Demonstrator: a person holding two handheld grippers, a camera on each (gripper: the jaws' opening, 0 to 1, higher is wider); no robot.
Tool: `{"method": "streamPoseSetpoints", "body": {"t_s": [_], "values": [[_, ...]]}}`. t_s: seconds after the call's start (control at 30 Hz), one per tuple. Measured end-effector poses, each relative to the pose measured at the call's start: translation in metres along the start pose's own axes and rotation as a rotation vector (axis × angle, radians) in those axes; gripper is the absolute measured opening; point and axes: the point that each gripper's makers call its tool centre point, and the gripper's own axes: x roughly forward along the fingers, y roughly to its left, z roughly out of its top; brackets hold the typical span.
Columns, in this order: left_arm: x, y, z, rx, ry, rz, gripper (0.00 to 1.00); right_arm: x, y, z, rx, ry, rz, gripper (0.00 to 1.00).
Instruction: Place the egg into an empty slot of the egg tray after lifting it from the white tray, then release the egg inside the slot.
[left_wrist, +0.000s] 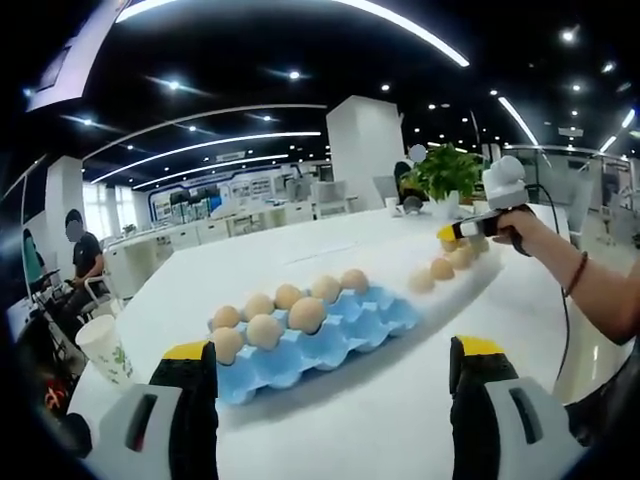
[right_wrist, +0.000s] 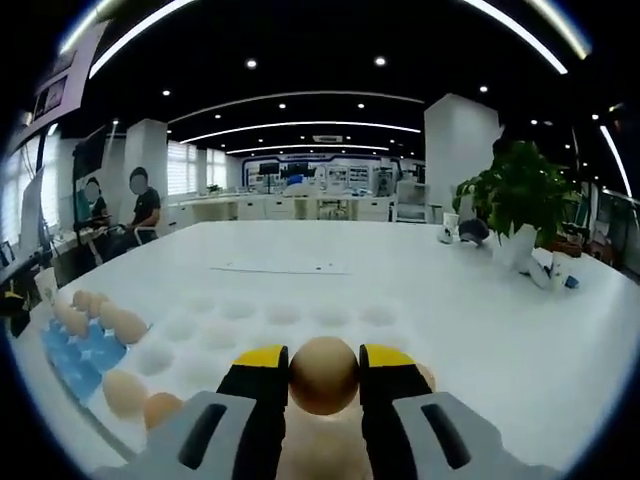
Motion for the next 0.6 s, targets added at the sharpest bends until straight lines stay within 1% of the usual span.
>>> {"method": "streamPoseSetpoints", "body": {"t_s": [0.2, 0.53, 0.6], "values": [[-0.002, 0.001, -0.001, 0.001, -0.003, 0.003, 0.99, -0.002, 0.010, 0.001, 0.002, 0.002, 0.022, 0.29], [-0.006, 0.001, -0.002, 0.002, -0.002, 0.004, 0.99, -0.004, 0.036, 0.002, -0.002, 0.007, 0.067, 0.29], [-0.007, 0.002, -0.002, 0.001, -0.003, 0.006, 0.99, -0.005, 0.045, 0.003, -0.004, 0.007, 0.084, 0.29]]}}
